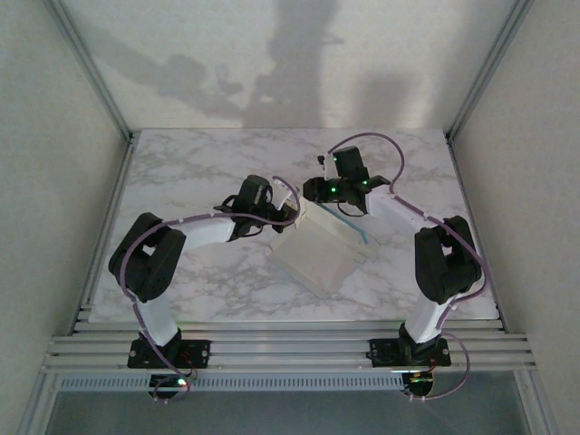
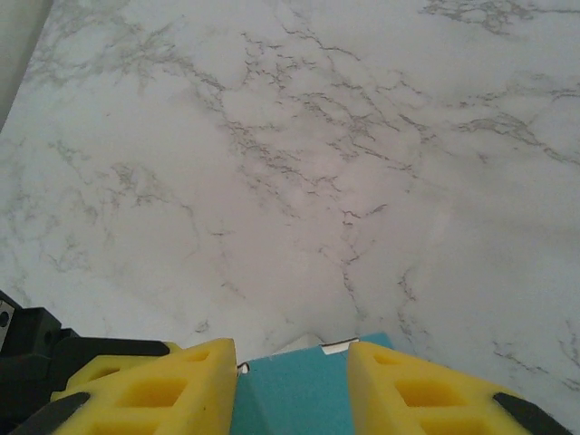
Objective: Fold the paper box
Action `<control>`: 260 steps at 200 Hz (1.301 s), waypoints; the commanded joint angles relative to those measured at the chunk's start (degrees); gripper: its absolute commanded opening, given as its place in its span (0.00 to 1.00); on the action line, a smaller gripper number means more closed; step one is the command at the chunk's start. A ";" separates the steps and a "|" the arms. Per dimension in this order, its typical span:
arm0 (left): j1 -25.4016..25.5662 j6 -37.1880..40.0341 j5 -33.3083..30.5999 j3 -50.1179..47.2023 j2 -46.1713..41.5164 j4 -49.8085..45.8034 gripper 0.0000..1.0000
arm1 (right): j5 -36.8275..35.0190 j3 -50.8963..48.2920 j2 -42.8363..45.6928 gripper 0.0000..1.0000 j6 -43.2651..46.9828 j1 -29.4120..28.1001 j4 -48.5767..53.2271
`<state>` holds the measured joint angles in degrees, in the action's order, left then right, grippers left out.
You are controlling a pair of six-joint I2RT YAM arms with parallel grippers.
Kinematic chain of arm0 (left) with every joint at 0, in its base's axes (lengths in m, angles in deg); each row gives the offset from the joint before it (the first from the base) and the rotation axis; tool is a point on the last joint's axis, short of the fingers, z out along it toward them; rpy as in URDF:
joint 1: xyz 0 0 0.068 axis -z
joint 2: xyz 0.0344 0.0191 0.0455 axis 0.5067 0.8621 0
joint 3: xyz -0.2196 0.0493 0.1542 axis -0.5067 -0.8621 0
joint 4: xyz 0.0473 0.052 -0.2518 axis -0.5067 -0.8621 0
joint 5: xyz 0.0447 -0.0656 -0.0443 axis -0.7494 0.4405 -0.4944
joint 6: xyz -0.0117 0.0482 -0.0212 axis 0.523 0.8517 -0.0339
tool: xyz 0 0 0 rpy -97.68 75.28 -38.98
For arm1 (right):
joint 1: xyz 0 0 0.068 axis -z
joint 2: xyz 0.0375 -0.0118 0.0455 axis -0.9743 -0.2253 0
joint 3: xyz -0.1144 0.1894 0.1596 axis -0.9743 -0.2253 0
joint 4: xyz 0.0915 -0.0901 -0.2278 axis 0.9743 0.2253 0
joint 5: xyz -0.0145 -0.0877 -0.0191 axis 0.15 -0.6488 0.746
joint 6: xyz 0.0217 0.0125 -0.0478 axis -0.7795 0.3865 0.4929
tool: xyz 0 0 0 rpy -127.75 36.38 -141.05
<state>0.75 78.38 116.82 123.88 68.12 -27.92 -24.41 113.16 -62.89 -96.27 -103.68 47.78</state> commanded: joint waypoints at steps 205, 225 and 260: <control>1.32 0.84 -0.93 -1.65 1.25 -8.21 0.09 | 9.20 -11.62 0.42 0.48 -7.42 2.34 -20.23; 1.32 0.89 -0.92 -1.54 1.32 -8.36 0.09 | 10.11 -12.24 0.51 0.50 -8.21 2.62 -21.70; 1.32 0.99 -0.93 -1.12 1.40 -8.58 0.09 | 11.24 -12.55 -0.34 0.53 -8.87 2.69 -23.06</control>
<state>0.91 78.38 116.43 123.88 68.12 -28.14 -15.95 101.69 -62.72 -104.05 -100.86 26.43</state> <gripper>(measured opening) 0.092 0.515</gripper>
